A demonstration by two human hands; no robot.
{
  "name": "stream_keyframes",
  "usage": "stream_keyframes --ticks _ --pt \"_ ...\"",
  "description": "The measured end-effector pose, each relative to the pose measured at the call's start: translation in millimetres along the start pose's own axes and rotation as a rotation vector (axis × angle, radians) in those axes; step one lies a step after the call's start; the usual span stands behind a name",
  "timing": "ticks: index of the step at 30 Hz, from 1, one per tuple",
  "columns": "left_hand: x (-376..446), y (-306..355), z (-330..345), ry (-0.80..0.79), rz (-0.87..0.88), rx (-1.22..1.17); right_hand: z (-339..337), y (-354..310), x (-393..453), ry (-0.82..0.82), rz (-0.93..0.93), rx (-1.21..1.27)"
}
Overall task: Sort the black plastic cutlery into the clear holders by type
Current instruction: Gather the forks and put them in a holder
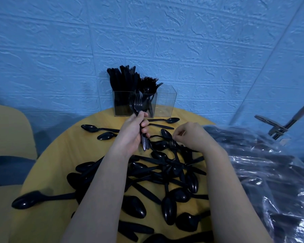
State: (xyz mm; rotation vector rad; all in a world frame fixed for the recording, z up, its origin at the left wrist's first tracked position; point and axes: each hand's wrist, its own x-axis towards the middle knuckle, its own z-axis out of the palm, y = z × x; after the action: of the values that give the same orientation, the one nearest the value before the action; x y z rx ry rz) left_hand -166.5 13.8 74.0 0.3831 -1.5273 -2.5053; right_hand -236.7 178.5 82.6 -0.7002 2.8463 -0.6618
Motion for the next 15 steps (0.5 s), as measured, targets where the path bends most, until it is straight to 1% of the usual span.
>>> stream_keyframes --ticks 2,4,7,10,12,15 --pt "0 1 0 0.004 0.001 -0.006 -1 -1 0 0.085 -0.011 0.036" --pt "0 0 0 0.0 0.005 0.0 -4 -3 -1 0.195 -0.012 0.182" --pt "-2 -1 2 -0.032 0.012 0.036 -17 -7 -3 0.404 -0.018 0.426" --pt "-3 -1 5 -0.055 0.014 0.088 -31 -10 -8 0.588 -0.076 0.546" --pt "-4 0 7 -0.065 0.017 0.099 -38 -14 -13 0.638 -0.127 0.674" --pt "-8 3 11 -0.121 0.003 0.141 -41 -23 -16 0.588 -0.219 0.795"
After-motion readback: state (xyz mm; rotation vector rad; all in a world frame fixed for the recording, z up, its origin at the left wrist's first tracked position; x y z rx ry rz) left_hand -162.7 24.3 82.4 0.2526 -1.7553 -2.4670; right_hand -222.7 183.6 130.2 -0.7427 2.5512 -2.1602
